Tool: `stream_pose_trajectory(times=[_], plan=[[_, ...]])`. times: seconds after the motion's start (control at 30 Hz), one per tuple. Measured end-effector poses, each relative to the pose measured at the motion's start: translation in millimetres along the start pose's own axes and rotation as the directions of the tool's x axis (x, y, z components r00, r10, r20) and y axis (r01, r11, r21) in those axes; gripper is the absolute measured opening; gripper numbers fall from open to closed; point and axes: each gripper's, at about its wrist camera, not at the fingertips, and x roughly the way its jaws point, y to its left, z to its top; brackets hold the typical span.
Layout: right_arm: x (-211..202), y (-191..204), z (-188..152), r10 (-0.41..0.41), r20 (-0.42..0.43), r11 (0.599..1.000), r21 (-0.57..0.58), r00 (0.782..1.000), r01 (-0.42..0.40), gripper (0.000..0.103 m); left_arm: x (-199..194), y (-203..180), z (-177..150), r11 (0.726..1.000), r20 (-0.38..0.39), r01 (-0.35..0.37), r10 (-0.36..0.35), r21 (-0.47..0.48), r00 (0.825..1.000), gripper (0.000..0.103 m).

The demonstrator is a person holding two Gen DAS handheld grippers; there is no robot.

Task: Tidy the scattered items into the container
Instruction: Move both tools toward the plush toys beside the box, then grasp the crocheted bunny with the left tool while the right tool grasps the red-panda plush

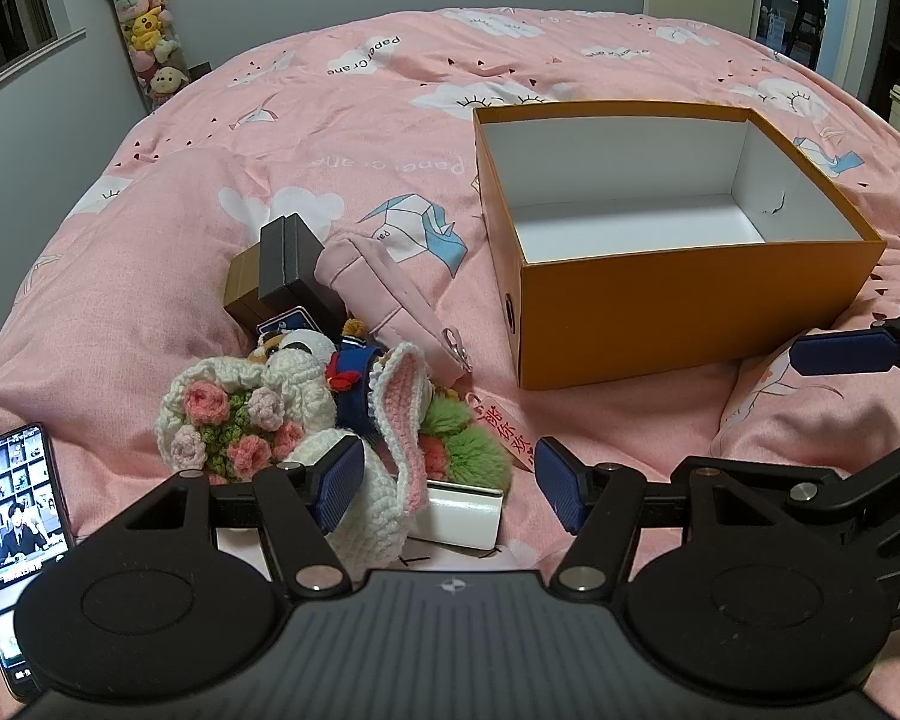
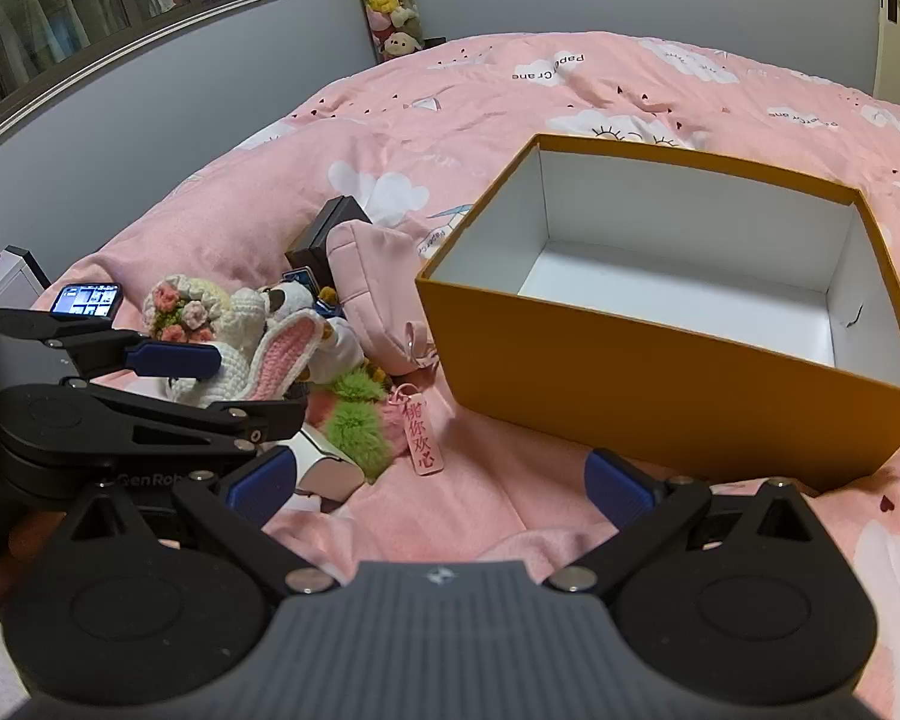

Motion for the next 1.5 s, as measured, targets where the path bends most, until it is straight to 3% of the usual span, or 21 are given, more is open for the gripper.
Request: stream_pose_trajectory(times=[0.53,0.8,0.93,1.03,1.17,1.5], plan=[[1,1,0,0.001,0.000,1.000,0.000,1.000,-0.001,0.103,1,-1,-1,1.000,0.001,0.004,-0.004,0.003,1.000,0.069],[3,-2,6,-0.026,0.021,1.000,-0.007,0.999,0.027,0.102,-10,6,8,1.000,0.052,0.003,-0.004,0.021,0.999,0.068],[5,-5,14,-0.018,0.038,1.000,-0.017,0.999,0.019,0.093,-24,16,19,0.998,0.071,0.015,-0.019,0.053,0.997,0.068],[11,-4,21,0.020,0.034,0.999,-0.032,0.999,-0.018,0.075,-33,27,29,0.997,0.067,0.001,-0.006,0.078,0.998,0.068],[20,3,28,0.033,0.038,0.998,-0.062,0.999,-0.031,0.063,-37,58,42,0.999,0.016,0.027,-0.026,-0.020,1.000,0.068],[36,23,41,0.062,0.051,0.992,-0.118,0.997,-0.055,0.063,2,111,37,0.976,-0.131,0.085,-0.112,-0.199,0.985,0.072]])
